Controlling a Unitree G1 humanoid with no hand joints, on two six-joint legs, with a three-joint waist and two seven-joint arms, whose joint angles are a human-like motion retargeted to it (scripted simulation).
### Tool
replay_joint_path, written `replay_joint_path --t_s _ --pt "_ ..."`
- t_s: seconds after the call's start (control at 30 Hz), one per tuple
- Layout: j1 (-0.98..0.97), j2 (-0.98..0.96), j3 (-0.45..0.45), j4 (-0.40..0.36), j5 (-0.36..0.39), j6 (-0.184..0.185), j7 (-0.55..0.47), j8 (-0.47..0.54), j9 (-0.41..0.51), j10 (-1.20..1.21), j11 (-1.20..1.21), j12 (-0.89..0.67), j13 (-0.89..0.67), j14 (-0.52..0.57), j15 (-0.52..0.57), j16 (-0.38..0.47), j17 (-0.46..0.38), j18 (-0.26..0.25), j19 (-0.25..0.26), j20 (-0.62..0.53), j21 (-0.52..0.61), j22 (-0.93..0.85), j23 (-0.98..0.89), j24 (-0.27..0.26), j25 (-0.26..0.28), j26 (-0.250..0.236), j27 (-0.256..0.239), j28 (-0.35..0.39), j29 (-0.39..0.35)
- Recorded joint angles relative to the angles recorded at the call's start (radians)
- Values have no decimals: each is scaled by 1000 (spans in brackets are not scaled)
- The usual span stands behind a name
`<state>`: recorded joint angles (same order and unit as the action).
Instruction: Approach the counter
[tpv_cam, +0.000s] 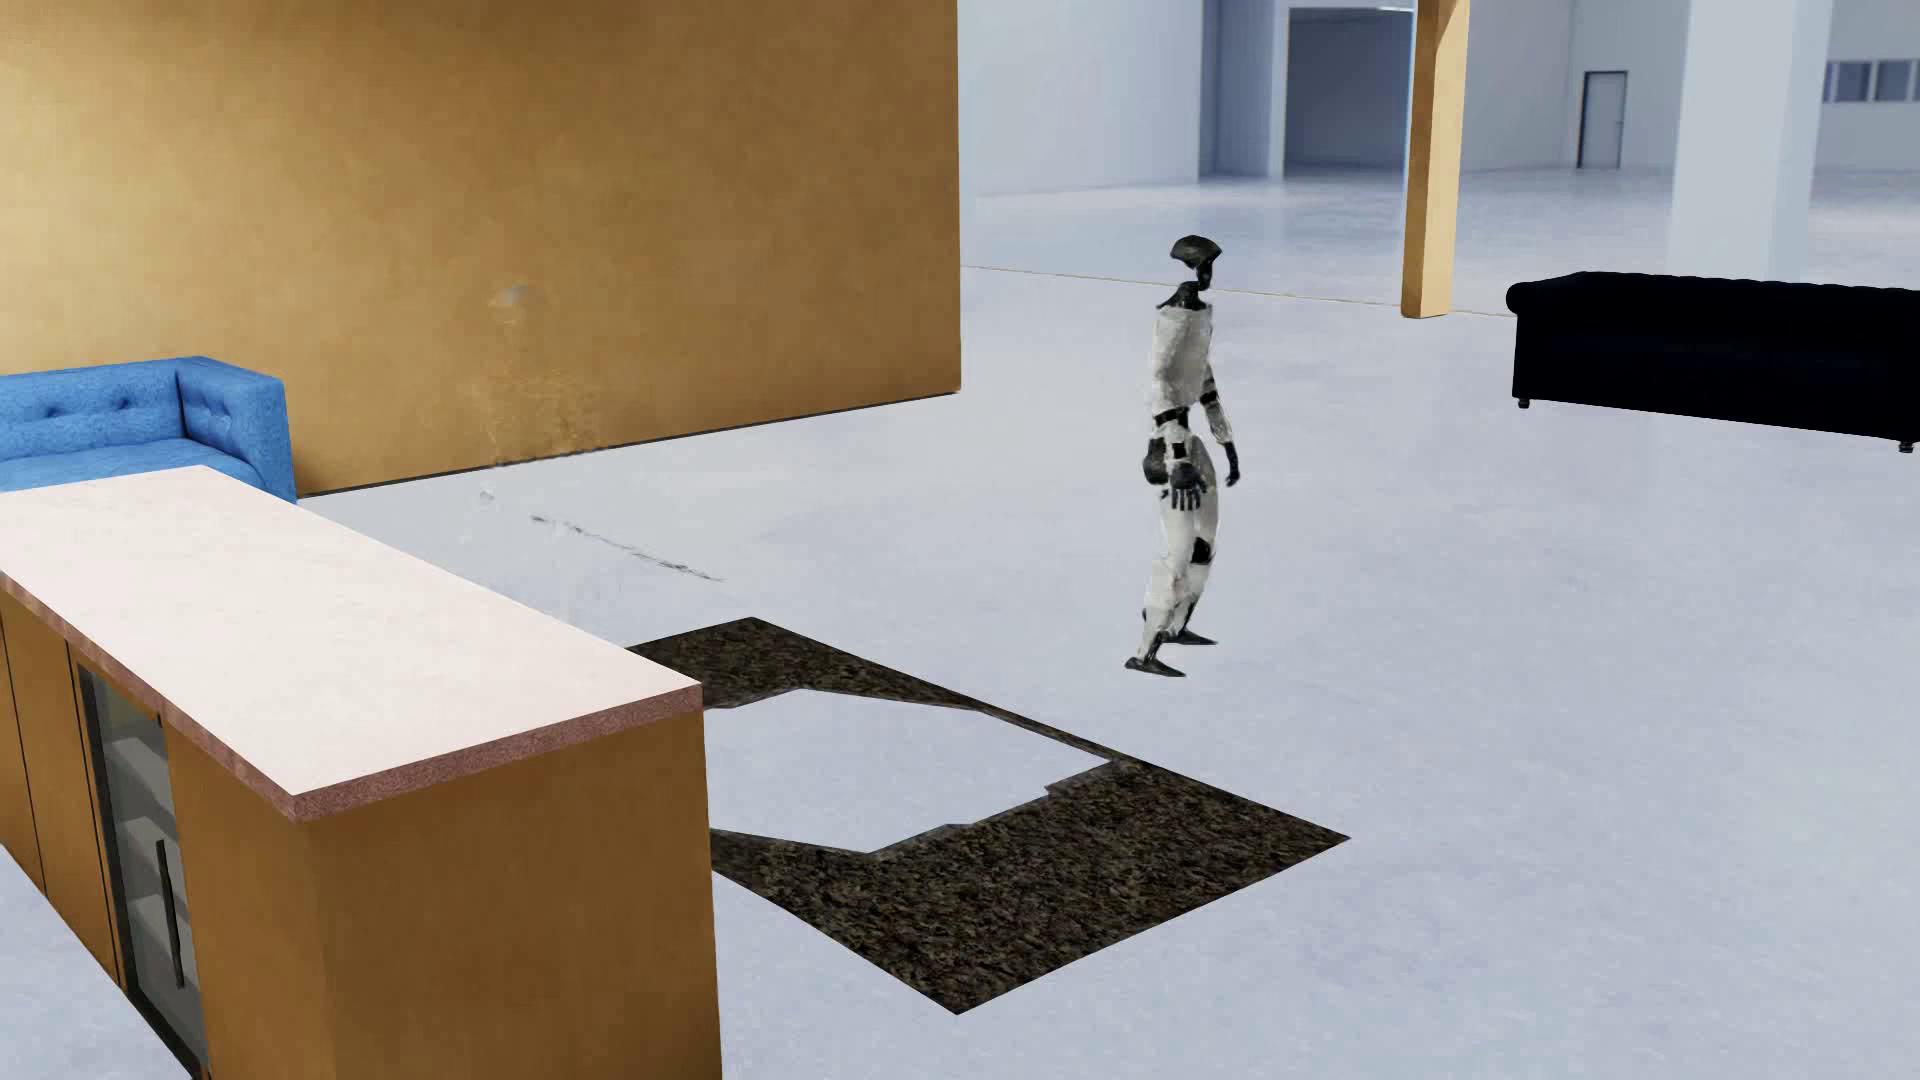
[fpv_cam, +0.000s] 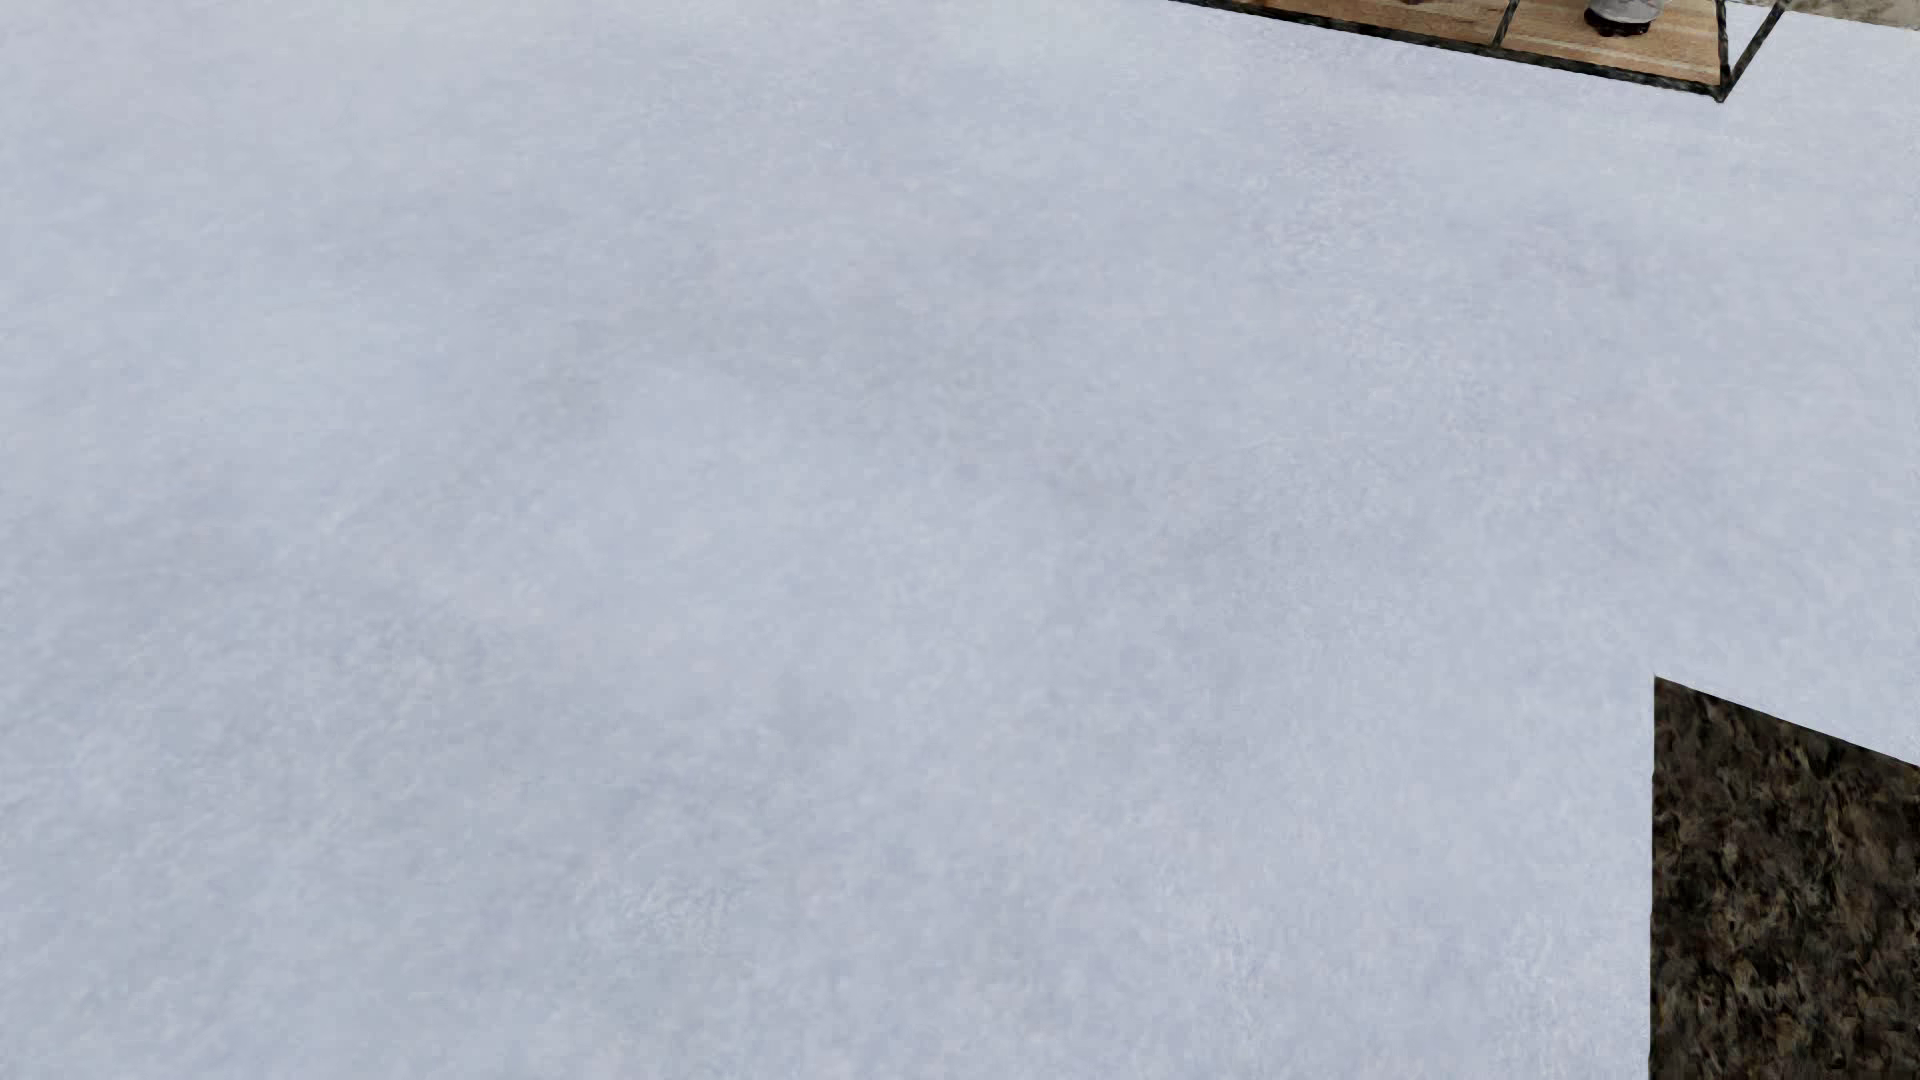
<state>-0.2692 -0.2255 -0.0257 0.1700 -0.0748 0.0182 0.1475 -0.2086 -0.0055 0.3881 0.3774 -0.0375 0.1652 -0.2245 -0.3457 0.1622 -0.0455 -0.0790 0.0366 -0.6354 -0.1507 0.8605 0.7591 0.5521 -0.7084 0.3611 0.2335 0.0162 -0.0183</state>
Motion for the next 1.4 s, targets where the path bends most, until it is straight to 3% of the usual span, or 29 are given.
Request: replay_joint_path --t_s 0.27,0.3,0.37,0.4,0.43,0.47,0.53,0.57,0.6,0.67,0.73,0.77,0.8,0.83,0.87,0.9,0.97,1.13,1.23,1.27,1.3,1.37,1.4 --pt "-6 -60 3 45 21 -4 101 93 13 74 73 34 -20 -16 25 23 -15 6 30 29 45 -19 -46 -26 15 -7 -28 39 -11" --pt "-3 -87 2 63 34 -2 137 123 15 73 88 42 -29 -13 39 30 -10 4 52 36 46 -19 -58 -27 19 -1 -34 37 -12" --pt "8 -146 12 103 58 4 226 173 17 78 136 61 -40 -21 -3 42 -14 -5 208 39 44 -10 -79 -32 16 4 -45 26 -14" --pt "24 -180 28 126 88 7 286 164 17 83 171 74 -43 -32 -38 49 -20 -14 211 34 44 -3 -89 -32 10 6 -56 17 -8" --pt "48 -218 47 147 55 9 350 102 17 83 224 89 -46 -41 -56 59 -24 -24 212 35 46 2 -95 -38 1 10 -66 10 -2" --pt "79 -231 59 159 -100 7 412 -73 15 70 289 99 -51 -43 -62 62 -23 -34 229 38 43 3 -91 -44 -6 24 -70 5 -1" --pt "140 -137 64 165 -334 -10 520 -508 6 40 276 123 -49 -26 -63 80 -17 -62 -17 66 26 10 -77 -64 -18 49 -76 4 -29" --pt "169 -65 62 173 -377 -21 564 -696 1 35 201 135 -42 -17 1 88 -9 -82 -87 94 12 16 -68 -79 -17 63 -75 13 -55" --pt "198 -41 50 187 -361 -27 594 -726 -2 30 164 144 -34 -2 35 101 2 -103 -77 114 -2 22 -56 -86 -12 69 -76 17 -73" --pt "249 -40 27 254 -291 -33 636 -657 -2 75 163 161 -26 53 -11 127 16 -159 -88 163 -25 37 -3 -98 -1 74 -66 30 -89" --pt "279 -31 12 349 -190 -37 652 -586 -3 160 131 189 -45 183 -37 137 14 -172 -102 216 -20 37 74 -103 -17 78 -32 52 -68" --pt "276 -18 8 407 -130 -37 644 -550 -3 224 99 197 -52 274 -45 143 10 -121 -116 226 -2 30 101 -99 -33 78 -17 51 -39" --pt "266 -5 4 469 -74 -34 643 -514 -2 295 70 198 -56 319 -51 147 2 28 -130 223 15 19 115 -88 -44 64 -7 43 -4" --pt "214 2 10 489 -23 -29 559 -466 2 379 54 194 -60 282 -59 146 -9 132 -144 224 29 6 119 -79 -53 54 -1 37 22" --pt "108 5 25 436 17 -27 369 -408 10 481 47 189 -65 203 -68 140 -17 129 -156 234 32 -18 117 -67 -54 50 4 43 29" --pt "2 7 36 354 48 -27 198 -355 16 578 42 183 -69 157 -77 123 -26 88 -165 261 27 -50 111 -65 -49 45 3 60 23" --pt "-172 14 46 198 90 -26 15 -267 24 707 35 168 -63 118 -95 82 -38 23 -174 323 28 -97 80 -55 -34 8 2 91 -11" --pt "-451 63 87 -19 174 -24 -8 -14 27 579 16 232 -84 94 -153 41 -73 94 -165 390 82 -315 53 53 -28 -109 -2 108 -5" --pt "-496 115 102 -185 206 -32 -120 131 22 185 12 324 -83 141 -208 40 -76 20 -148 426 137 -402 36 95 -26 -145 -20 89 -6" --pt "-473 141 102 -222 209 -34 -165 168 19 37 6 346 -70 184 -217 39 -75 -36 -133 430 156 -396 33 98 -21 -144 -30 76 -10" --pt "-455 162 100 -239 202 -37 -184 206 16 14 15 355 -54 301 -215 31 -78 111 -116 428 175 -362 32 95 -16 -133 -34 64 -9" --pt "-434 125 93 -210 177 -52 -123 263 24 116 211 330 -22 193 -139 -6 -82 129 -76 430 188 -191 32 74 4 -65 -18 47 -13" --pt "-410 83 88 -184 176 -59 -96 278 30 171 351 280 -3 129 -21 -25 -70 121 -4 426 180 -68 37 56 13 15 -1 18 -13"
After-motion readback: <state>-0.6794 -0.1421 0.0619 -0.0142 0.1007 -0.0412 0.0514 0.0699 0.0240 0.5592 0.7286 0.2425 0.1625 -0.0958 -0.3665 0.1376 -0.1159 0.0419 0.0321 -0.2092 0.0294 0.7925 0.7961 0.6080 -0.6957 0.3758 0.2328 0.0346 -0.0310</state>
